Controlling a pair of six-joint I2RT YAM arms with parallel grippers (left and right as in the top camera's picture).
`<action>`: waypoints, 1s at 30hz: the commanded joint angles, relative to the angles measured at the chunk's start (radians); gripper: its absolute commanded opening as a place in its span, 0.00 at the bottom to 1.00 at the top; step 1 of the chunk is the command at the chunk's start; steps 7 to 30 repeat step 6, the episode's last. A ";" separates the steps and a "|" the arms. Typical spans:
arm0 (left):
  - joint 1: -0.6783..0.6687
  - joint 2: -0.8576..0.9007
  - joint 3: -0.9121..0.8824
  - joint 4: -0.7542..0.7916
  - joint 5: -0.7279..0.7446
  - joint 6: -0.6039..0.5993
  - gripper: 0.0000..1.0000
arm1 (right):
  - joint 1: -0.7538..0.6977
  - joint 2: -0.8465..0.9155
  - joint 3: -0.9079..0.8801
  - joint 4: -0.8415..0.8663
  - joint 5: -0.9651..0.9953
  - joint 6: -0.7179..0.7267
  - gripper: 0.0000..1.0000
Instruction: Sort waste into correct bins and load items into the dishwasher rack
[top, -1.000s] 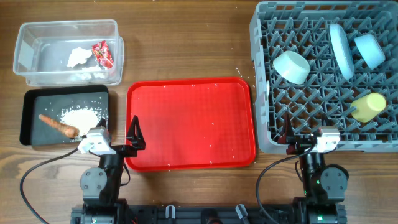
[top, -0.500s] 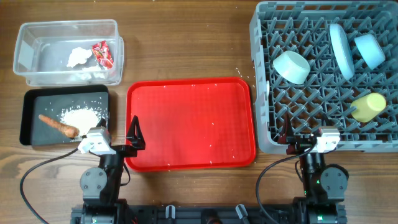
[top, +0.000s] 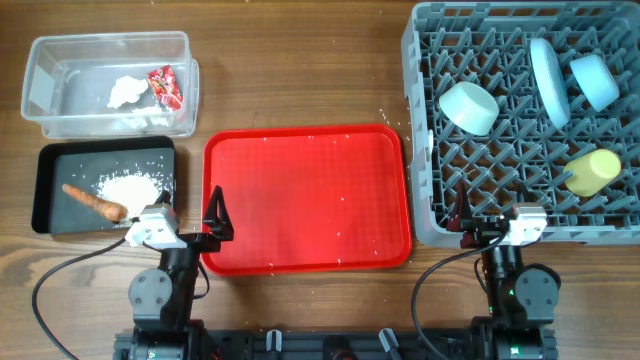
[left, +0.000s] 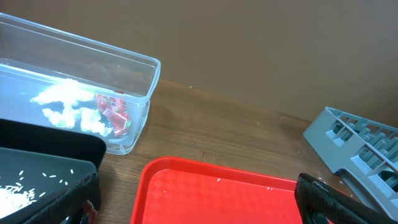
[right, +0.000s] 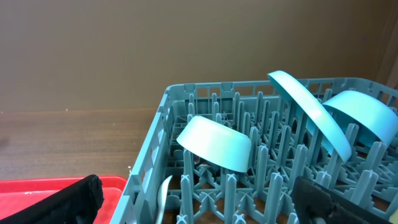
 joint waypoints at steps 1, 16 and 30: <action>0.006 -0.011 -0.006 -0.002 0.011 0.021 1.00 | 0.005 -0.012 -0.001 0.003 -0.012 -0.011 1.00; 0.006 -0.011 -0.006 -0.002 0.011 0.021 1.00 | 0.005 -0.012 -0.001 0.003 -0.012 -0.011 1.00; 0.006 -0.011 -0.006 -0.002 0.011 0.021 1.00 | 0.005 -0.012 -0.001 0.003 -0.012 -0.011 1.00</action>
